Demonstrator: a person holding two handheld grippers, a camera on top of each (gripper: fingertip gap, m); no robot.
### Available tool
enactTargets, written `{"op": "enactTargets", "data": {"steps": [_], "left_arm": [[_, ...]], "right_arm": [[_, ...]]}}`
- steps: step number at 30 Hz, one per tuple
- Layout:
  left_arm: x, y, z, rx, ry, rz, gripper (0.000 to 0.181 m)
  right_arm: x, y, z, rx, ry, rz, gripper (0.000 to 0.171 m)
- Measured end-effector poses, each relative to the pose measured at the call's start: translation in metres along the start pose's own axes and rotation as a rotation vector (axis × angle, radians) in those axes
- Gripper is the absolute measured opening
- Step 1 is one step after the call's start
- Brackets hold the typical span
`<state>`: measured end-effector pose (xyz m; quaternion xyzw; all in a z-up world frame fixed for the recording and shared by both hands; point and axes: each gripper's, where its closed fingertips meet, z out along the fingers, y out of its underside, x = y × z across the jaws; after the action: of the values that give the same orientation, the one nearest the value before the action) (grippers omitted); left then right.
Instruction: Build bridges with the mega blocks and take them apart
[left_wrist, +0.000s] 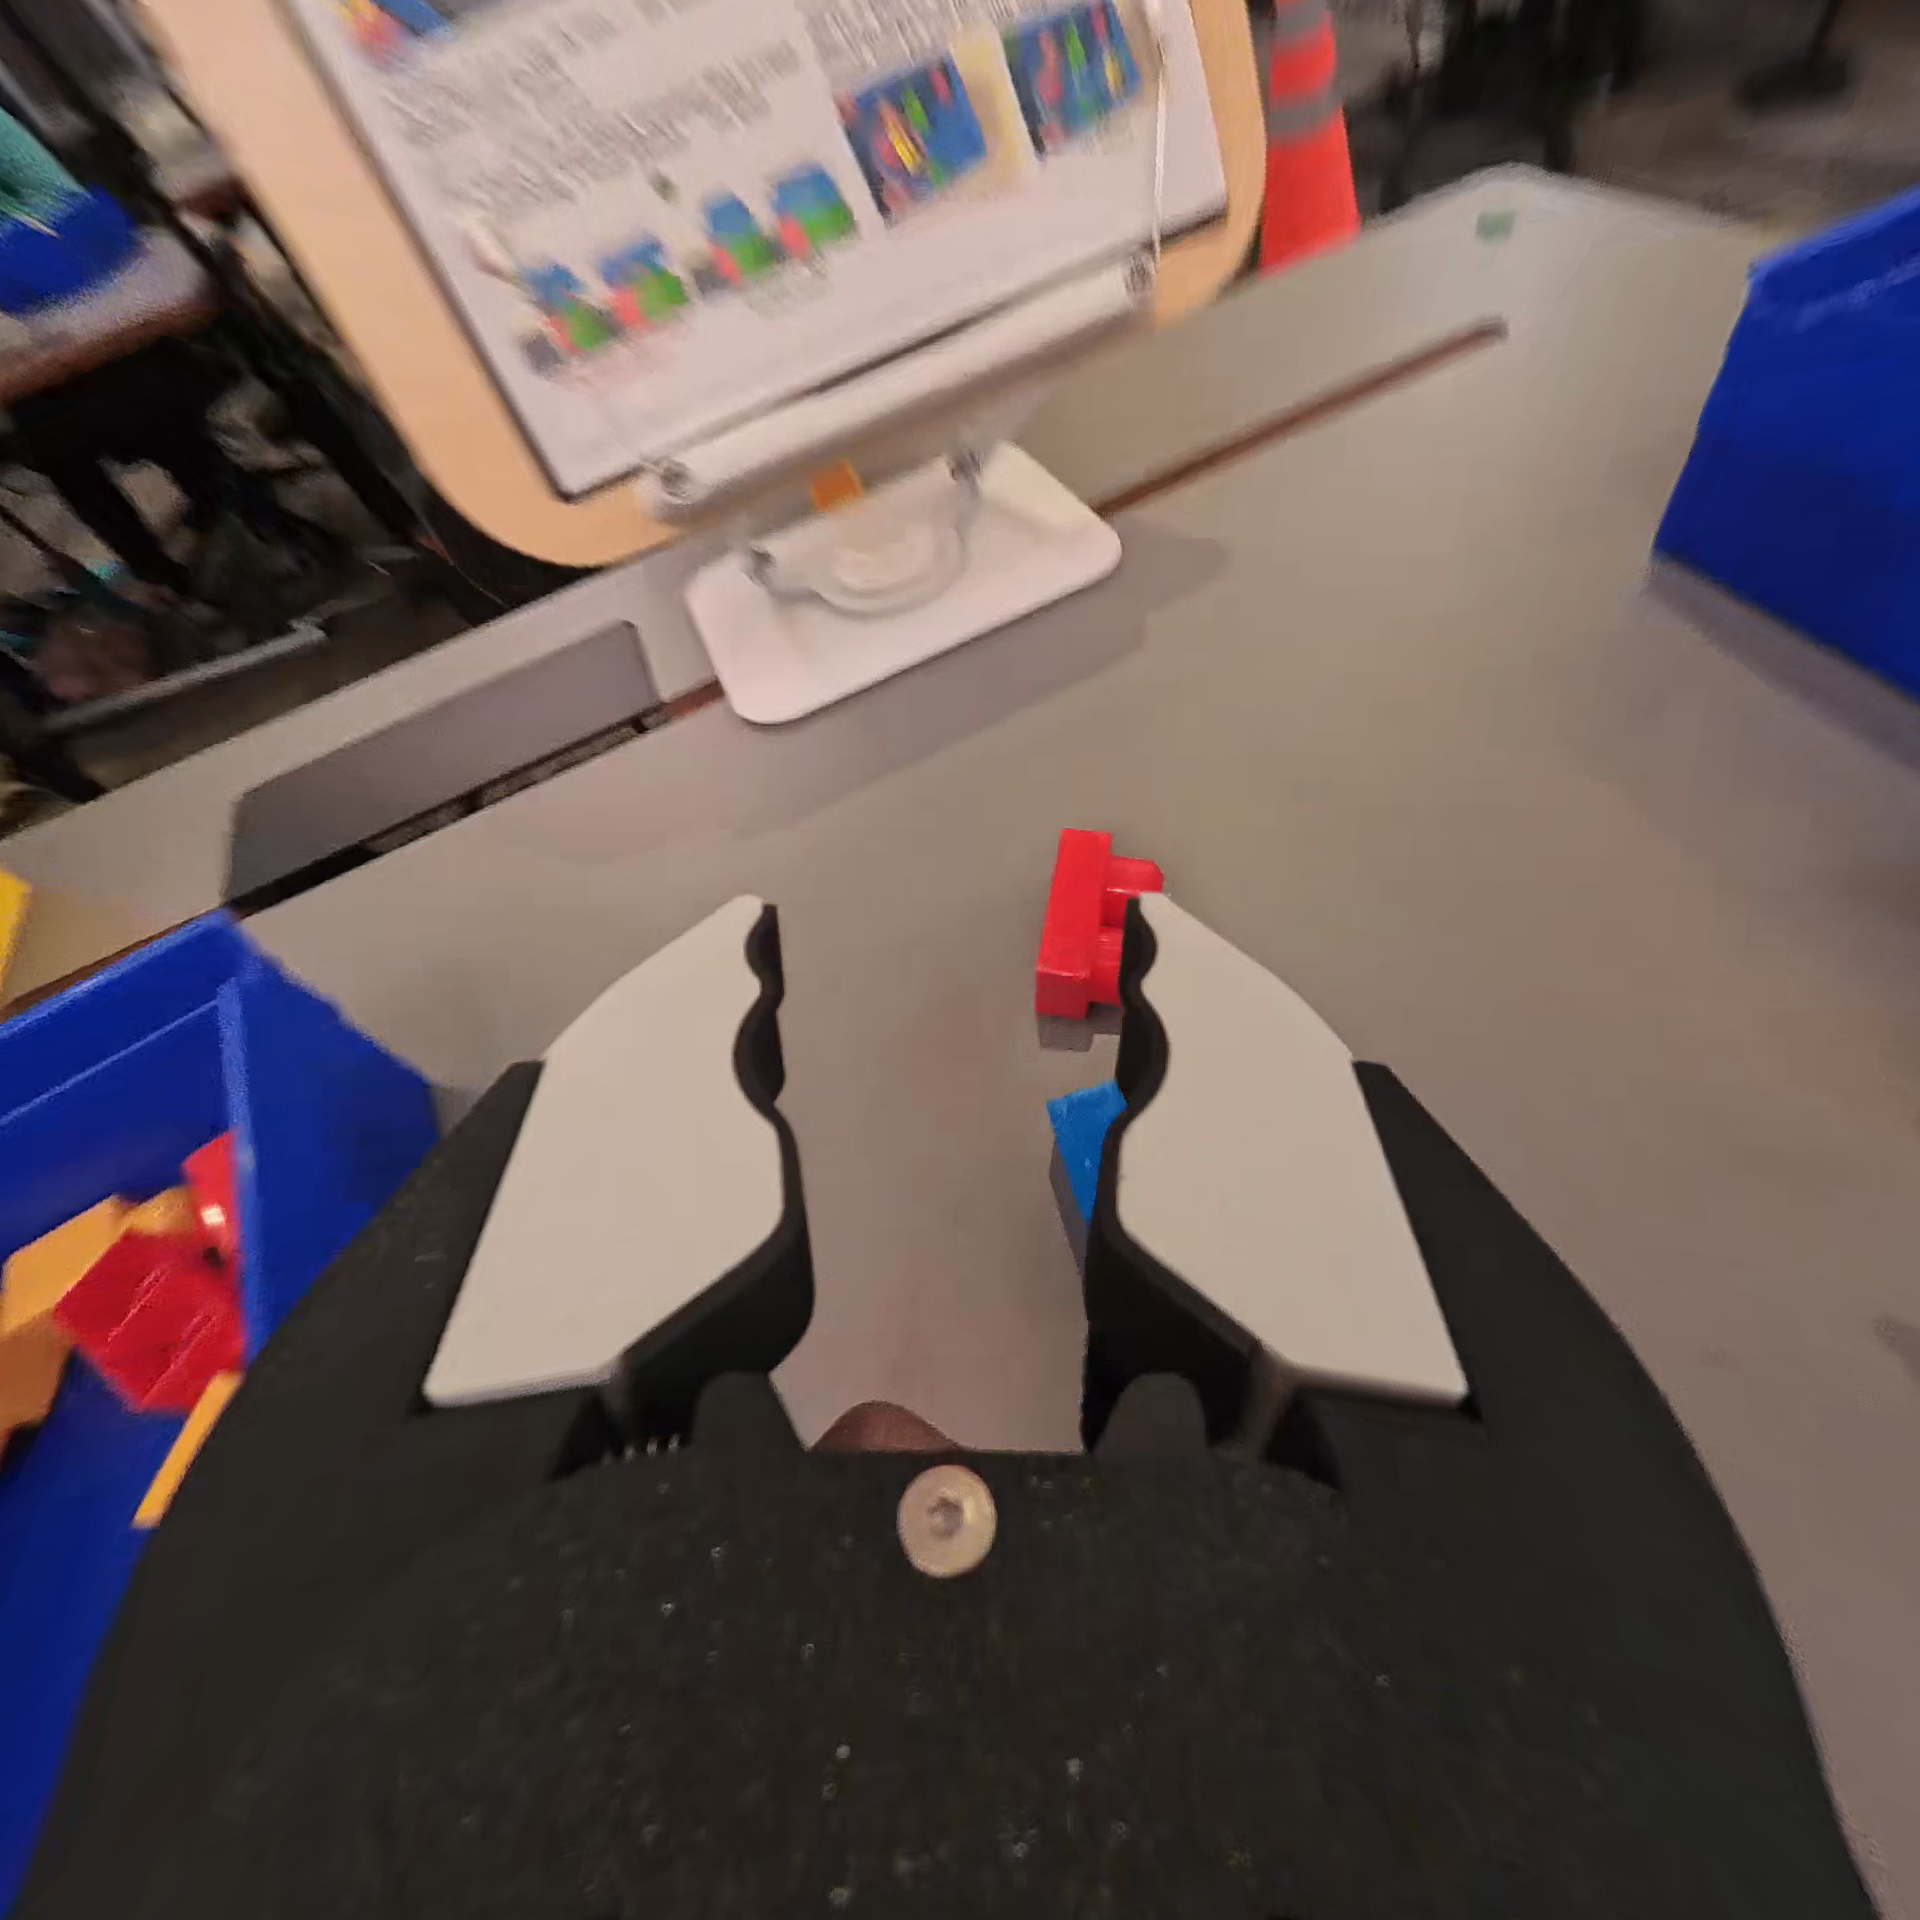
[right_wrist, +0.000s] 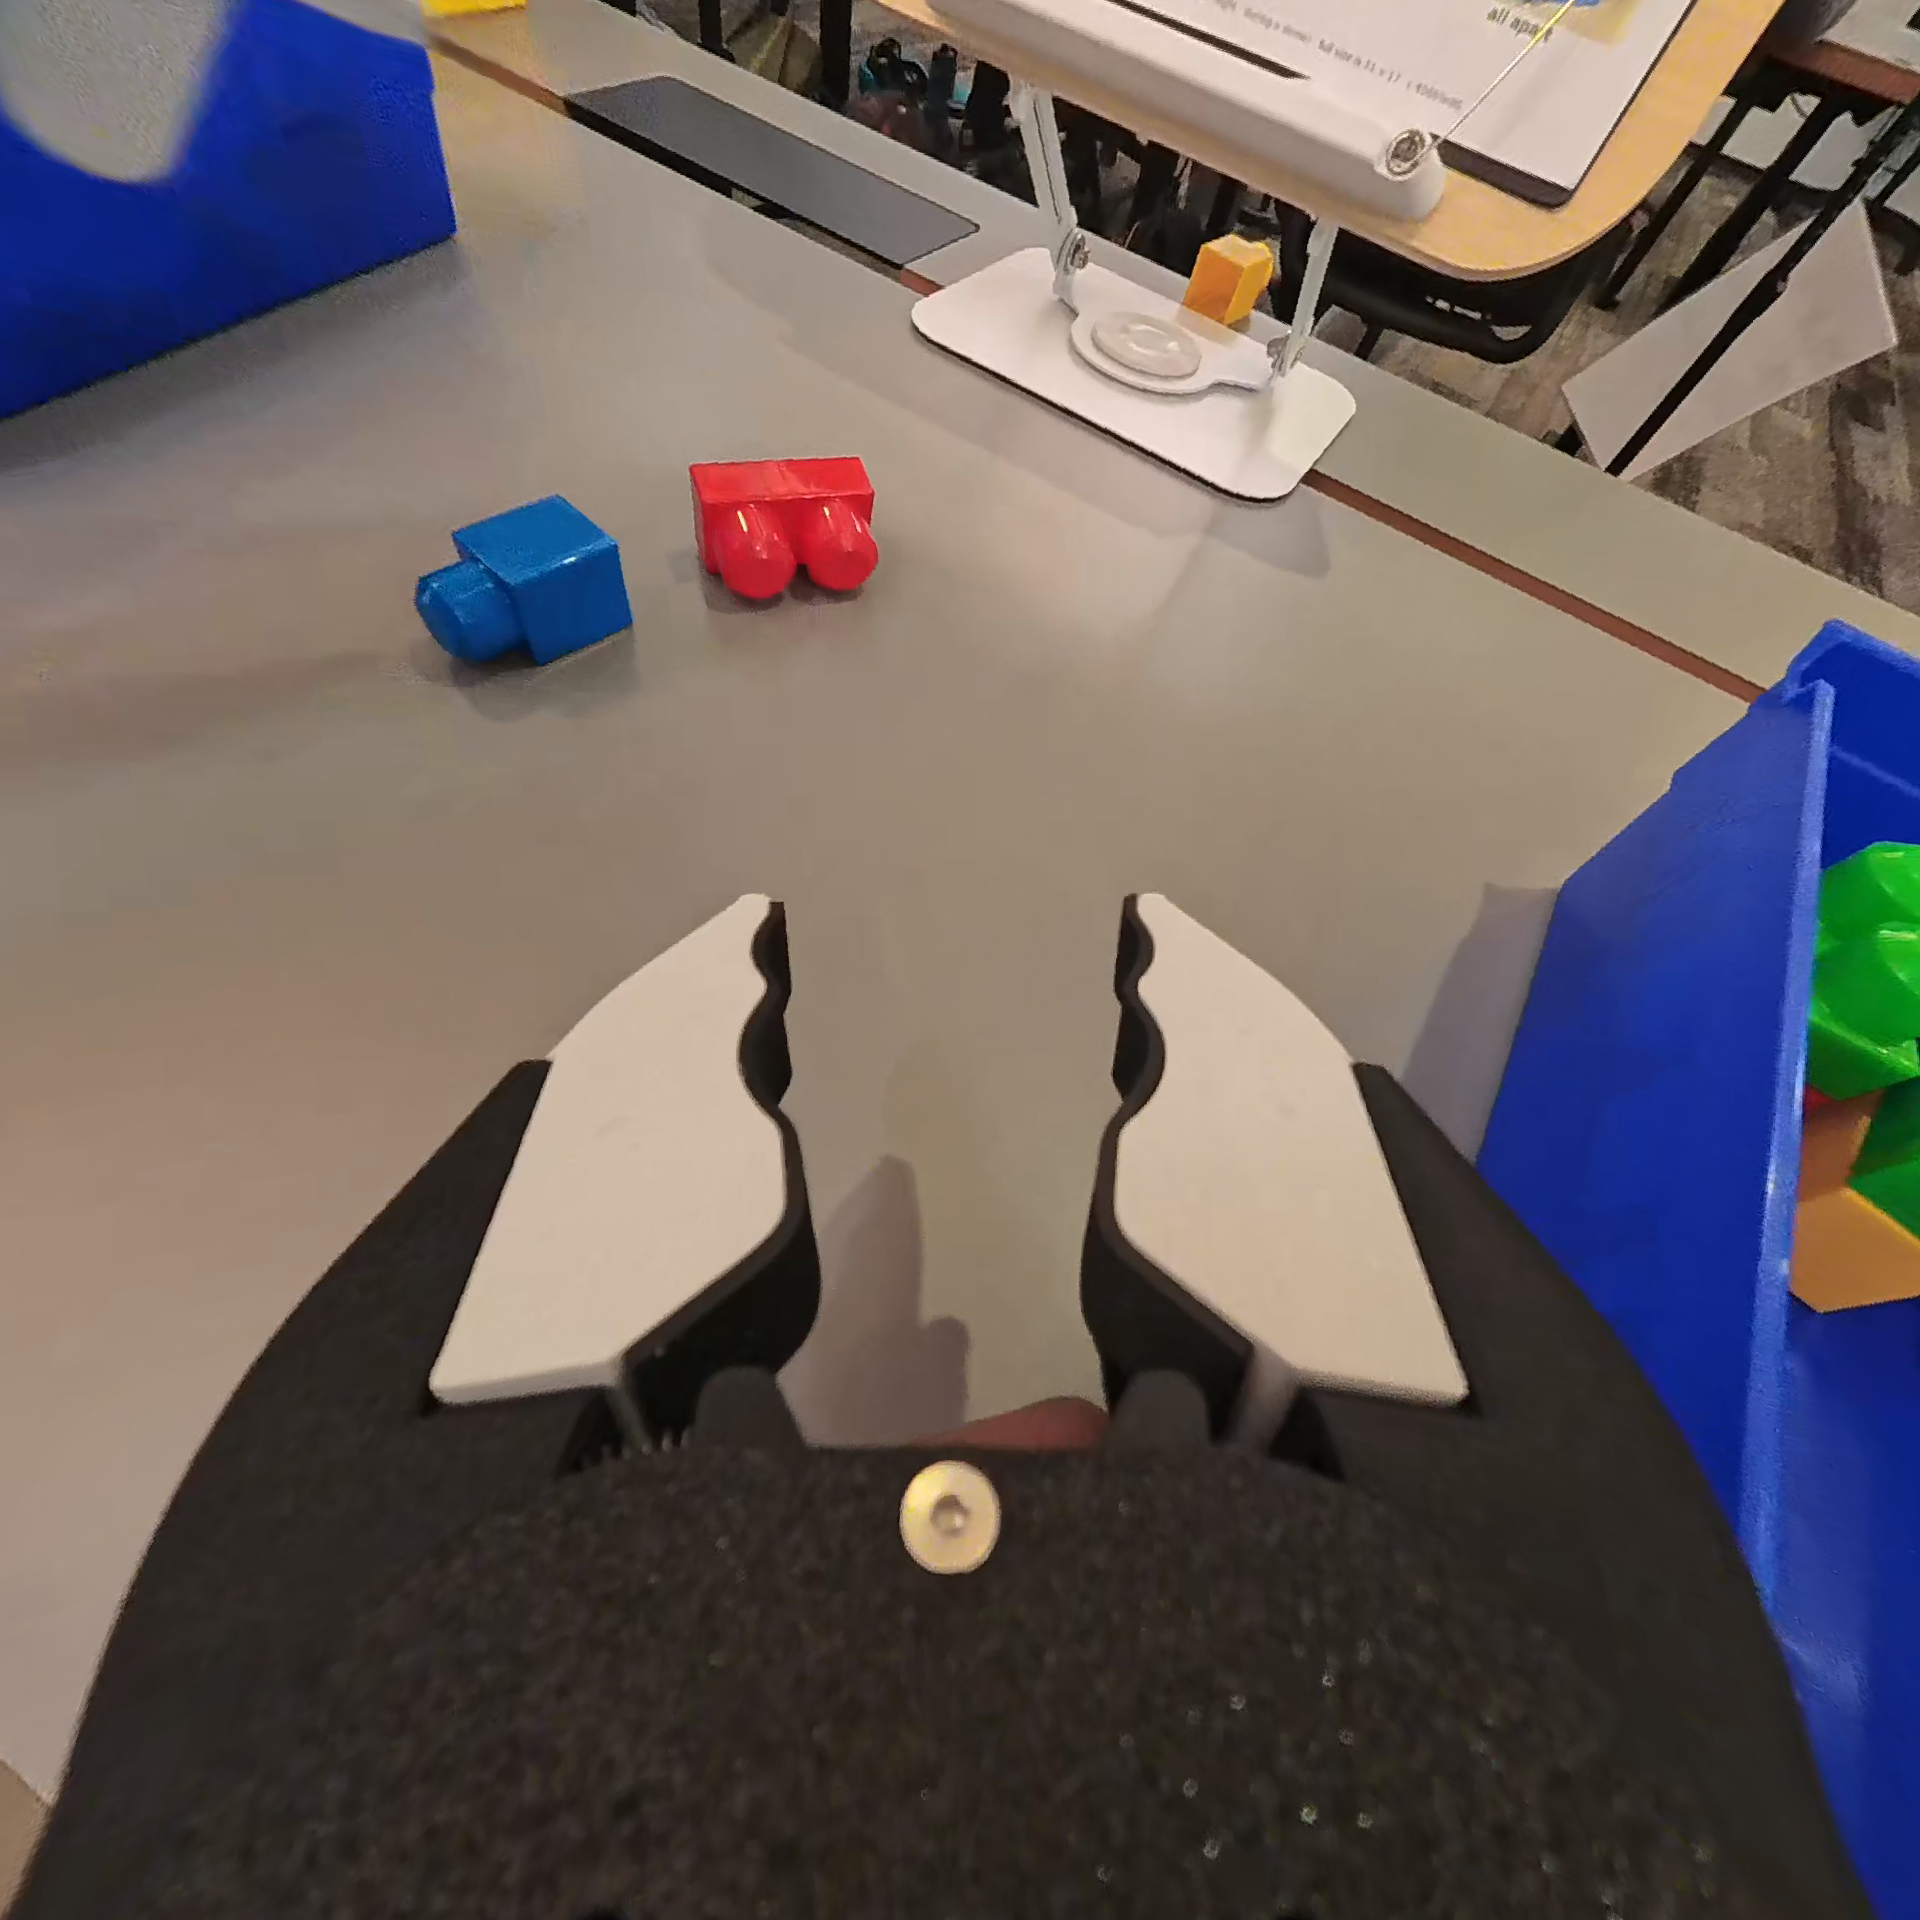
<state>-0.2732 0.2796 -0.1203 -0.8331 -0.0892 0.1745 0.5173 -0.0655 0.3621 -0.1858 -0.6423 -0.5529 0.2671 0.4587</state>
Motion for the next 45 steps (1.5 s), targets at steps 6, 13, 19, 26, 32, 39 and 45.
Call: {"op": "enactTargets", "data": {"steps": [6, 13, 19, 26, 32, 39, 45], "left_arm": [[-0.013, 0.039, -0.083, 0.164, -0.136, -0.140, 0.066], [-0.017, 0.091, -0.132, 0.162, -0.300, -0.246, 0.063], [-0.032, 0.114, -0.145, 0.112, -0.339, -0.266, 0.063], [-0.074, 0.114, -0.156, 0.044, -0.391, -0.188, 0.062], [-0.171, 0.114, -0.135, -0.230, -0.384, 0.006, 0.063], [-0.266, 0.145, -0.074, -0.611, -0.336, 0.180, 0.064], [-0.296, 0.176, -0.022, -0.789, -0.242, 0.194, 0.064]], "right_arm": [[-0.007, -0.001, 0.001, 0.003, 0.000, -0.010, 0.060], [-0.021, -0.002, 0.003, 0.006, -0.029, -0.034, 0.060], [-0.027, 0.001, 0.008, -0.005, -0.047, -0.039, 0.060], [-0.026, 0.006, 0.011, -0.016, -0.057, -0.032, 0.060], [-0.023, 0.006, 0.010, -0.013, -0.062, -0.027, 0.060], [-0.015, 0.006, 0.008, -0.010, -0.057, -0.012, 0.060], [-0.012, 0.006, 0.008, -0.009, -0.057, -0.007, 0.060]]}}
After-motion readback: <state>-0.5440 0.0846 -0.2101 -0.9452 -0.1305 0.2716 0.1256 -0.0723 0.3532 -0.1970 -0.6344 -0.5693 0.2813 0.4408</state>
